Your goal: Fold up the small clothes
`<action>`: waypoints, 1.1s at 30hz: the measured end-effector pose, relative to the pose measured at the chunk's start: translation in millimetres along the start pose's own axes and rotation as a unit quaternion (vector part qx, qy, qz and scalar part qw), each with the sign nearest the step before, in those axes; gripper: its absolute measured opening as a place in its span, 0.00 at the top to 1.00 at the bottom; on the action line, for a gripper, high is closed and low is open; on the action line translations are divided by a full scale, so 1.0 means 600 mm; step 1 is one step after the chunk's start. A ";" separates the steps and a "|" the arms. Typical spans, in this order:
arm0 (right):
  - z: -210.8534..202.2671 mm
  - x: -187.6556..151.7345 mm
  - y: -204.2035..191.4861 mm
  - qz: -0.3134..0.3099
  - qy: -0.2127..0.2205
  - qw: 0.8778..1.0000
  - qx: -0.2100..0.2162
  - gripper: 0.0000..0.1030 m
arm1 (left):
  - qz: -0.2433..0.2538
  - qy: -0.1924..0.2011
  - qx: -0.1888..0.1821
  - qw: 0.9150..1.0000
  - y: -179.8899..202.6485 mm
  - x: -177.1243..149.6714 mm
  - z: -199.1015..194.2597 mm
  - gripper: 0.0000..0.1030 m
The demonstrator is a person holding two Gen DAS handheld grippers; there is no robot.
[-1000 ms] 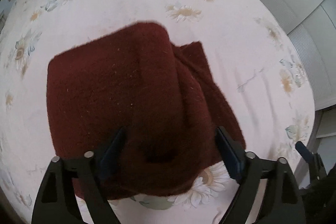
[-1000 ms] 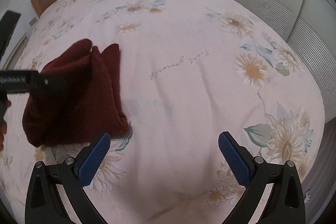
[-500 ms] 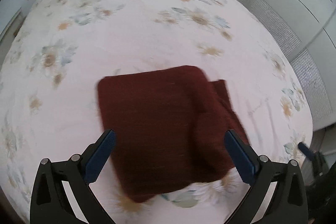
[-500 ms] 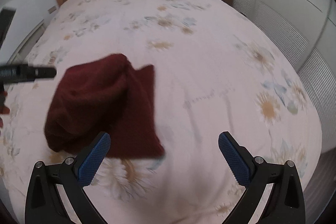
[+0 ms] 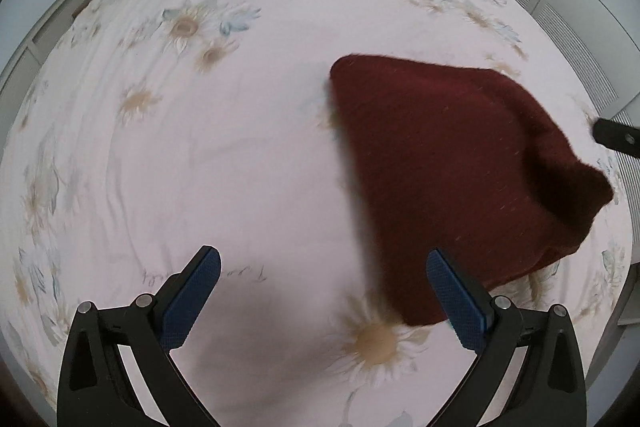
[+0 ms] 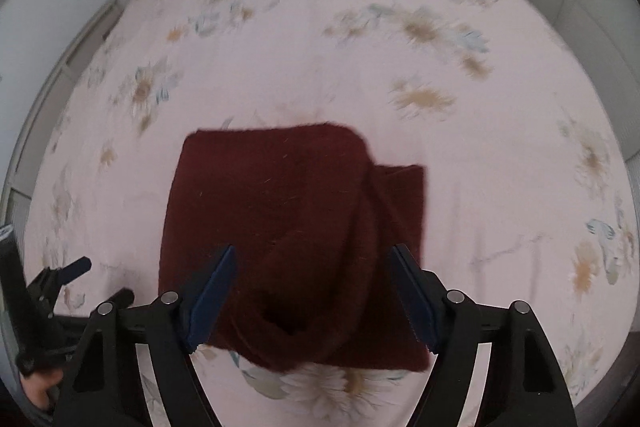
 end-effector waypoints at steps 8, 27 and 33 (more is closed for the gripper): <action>0.085 -0.046 0.006 0.013 -0.070 0.997 -0.010 0.24 | -0.001 0.006 -0.017 1.000 -0.003 -0.002 -0.003 0.01; -0.025 -0.078 0.073 0.013 0.014 1.000 0.008 0.77 | 0.026 0.004 -0.030 0.999 0.034 -0.007 -0.003 0.01; 0.016 -0.150 0.123 0.042 -0.019 0.999 0.002 0.75 | 0.031 -0.004 -0.043 0.999 0.055 -0.011 0.002 0.01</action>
Point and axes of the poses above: each gripper's, at about its wrist camera, not at the fingertips, and z roughly the way its jaws point, y to its right, x to its top, the point moved 10 cm from there along z, roughly the way its jaws point, and after that the axes turned 12 degrees about x, right-handed, at the moved point
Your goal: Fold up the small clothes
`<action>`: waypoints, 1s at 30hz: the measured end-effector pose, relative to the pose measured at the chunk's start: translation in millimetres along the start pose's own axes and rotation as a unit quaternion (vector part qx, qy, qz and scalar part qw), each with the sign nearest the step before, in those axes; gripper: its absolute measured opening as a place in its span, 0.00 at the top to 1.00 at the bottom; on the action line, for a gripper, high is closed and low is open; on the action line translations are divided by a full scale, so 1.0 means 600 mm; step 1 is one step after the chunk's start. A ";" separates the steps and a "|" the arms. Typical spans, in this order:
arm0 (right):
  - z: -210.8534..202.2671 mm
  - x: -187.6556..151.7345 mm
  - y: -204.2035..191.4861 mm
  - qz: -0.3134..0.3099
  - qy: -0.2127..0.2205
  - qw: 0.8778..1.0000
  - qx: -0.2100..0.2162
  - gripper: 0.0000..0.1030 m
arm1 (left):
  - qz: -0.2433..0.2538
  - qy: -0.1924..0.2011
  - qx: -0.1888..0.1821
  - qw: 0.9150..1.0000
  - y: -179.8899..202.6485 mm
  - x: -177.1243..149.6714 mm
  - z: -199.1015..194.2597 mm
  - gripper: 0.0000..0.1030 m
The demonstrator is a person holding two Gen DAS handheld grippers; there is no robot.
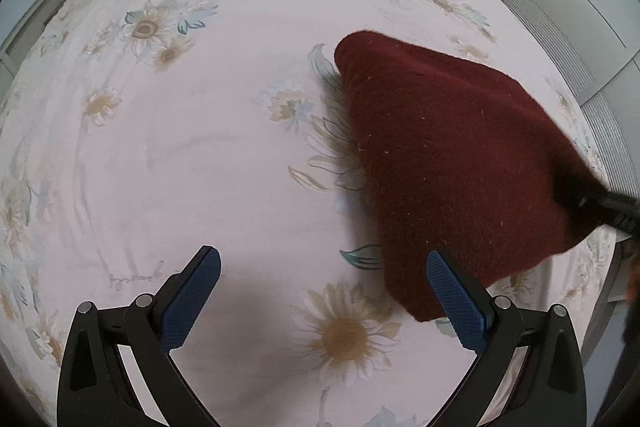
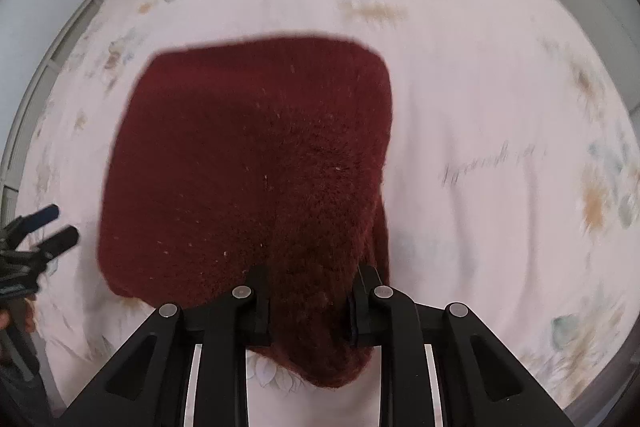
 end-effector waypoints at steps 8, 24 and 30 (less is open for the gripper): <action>0.008 -0.005 0.005 -0.003 0.000 1.000 -0.013 0.52 | 0.005 -0.008 0.001 1.000 0.017 0.003 0.009 0.01; -0.029 0.062 -0.027 -0.017 0.025 0.999 -0.030 0.03 | 0.002 -0.005 -0.033 0.999 0.060 0.090 0.025 0.01; 0.025 0.065 -0.035 -0.017 -0.005 1.000 -0.014 0.01 | 0.006 -0.036 -0.038 0.999 0.102 0.092 0.070 0.01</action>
Point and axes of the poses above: each gripper's, at about its wrist camera, not at the fingertips, and z roughly the way its jaws point, y to its right, x to its top, the point moved 10 cm from there along z, roughly the way its jaws point, and after that the axes turned 12 degrees about x, right-handed, at the moved point
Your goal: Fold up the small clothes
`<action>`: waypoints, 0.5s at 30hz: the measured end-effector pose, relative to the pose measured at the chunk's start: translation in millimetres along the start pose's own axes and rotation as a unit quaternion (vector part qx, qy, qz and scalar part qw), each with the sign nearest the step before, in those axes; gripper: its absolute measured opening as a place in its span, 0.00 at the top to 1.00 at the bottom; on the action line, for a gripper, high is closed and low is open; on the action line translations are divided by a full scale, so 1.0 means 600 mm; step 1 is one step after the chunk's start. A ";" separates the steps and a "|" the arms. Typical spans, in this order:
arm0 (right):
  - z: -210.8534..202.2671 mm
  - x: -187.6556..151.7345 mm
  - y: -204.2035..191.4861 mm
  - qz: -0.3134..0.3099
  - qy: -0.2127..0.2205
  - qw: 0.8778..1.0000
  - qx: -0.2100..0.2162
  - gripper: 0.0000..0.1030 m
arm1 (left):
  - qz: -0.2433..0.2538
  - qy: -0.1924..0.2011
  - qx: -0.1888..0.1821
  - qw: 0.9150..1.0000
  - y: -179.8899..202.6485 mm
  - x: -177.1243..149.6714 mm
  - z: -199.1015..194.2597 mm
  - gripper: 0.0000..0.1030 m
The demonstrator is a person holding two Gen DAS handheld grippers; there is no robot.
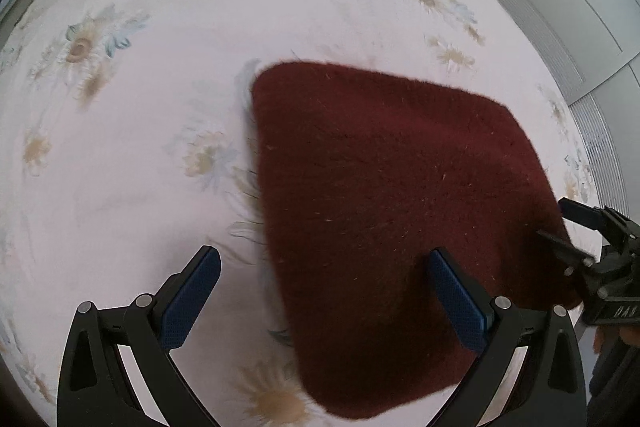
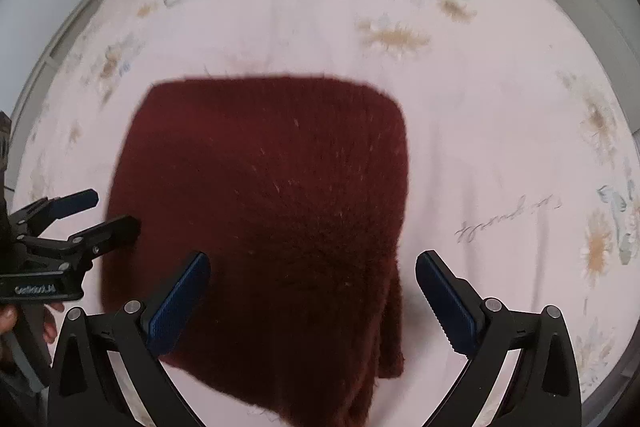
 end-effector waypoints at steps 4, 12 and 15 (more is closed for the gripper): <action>0.035 -0.025 0.032 0.021 -0.015 1.000 0.004 0.01 | -0.005 -0.016 -0.007 1.000 0.015 -0.017 0.033 0.01; 0.060 -0.053 0.066 0.045 -0.002 0.998 0.051 0.01 | -0.002 -0.010 0.010 1.000 0.025 -0.039 0.068 0.00; 0.066 -0.057 0.069 0.056 0.003 0.996 0.063 0.04 | 0.013 0.002 0.024 1.000 0.029 -0.039 0.068 0.00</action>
Point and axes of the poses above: each gripper's, at about its wrist camera, not at the fingertips, and z roughly the way its jaws point, y to its right, x to its top, the point moved 10 cm from there along z, roughly the way its jaws point, and after that the axes turned 12 degrees about x, right-handed, at the moved point
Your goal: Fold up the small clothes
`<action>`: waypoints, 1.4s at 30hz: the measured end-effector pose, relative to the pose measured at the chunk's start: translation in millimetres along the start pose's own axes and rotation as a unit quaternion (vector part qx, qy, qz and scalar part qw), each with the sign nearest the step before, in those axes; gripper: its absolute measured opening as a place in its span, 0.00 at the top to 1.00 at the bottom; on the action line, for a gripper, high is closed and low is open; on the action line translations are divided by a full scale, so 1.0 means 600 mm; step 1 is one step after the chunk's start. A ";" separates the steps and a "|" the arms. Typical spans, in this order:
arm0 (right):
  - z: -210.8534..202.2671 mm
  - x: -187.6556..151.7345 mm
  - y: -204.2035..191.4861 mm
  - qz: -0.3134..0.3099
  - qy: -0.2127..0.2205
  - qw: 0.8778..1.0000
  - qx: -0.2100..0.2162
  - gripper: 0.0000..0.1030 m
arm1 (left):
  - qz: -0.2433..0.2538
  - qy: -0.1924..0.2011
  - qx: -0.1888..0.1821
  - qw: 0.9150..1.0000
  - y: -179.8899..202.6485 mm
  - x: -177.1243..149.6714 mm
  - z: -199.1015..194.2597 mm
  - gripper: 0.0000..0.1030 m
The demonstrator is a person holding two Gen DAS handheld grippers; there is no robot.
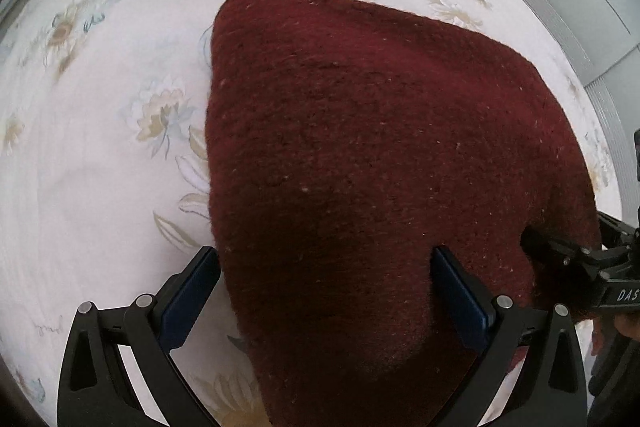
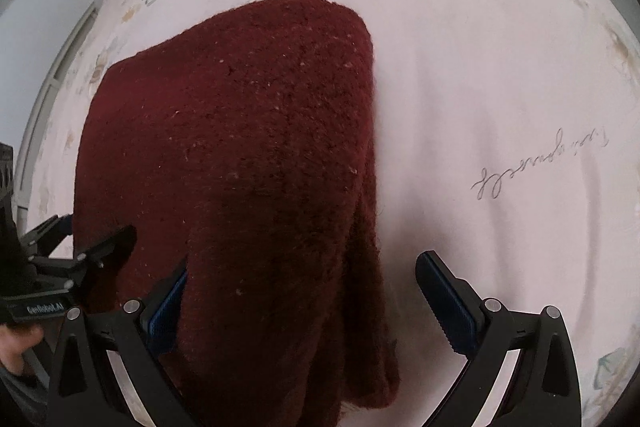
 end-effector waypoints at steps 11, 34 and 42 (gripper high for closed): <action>0.008 0.001 -0.025 0.023 0.001 0.998 0.053 0.50 | -0.002 -0.002 -0.035 0.999 0.008 0.007 0.007 0.19; 0.010 0.034 -0.329 -0.126 0.044 0.990 0.046 0.64 | -0.034 0.079 -0.032 0.996 -0.271 0.003 -0.160 0.55; 0.097 -0.005 -0.276 -0.124 0.013 0.992 -0.005 0.55 | -0.059 0.045 -0.023 0.997 -0.286 -0.061 -0.054 0.47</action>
Point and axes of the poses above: each gripper's, at about its wrist camera, not at the fingertips, and z roughly the way its jaws point, y to its right, x to its top, the point moved 10 cm from there along z, roughly the way its jaws point, and after that the axes turned 12 degrees about x, right-handed, at the moved point
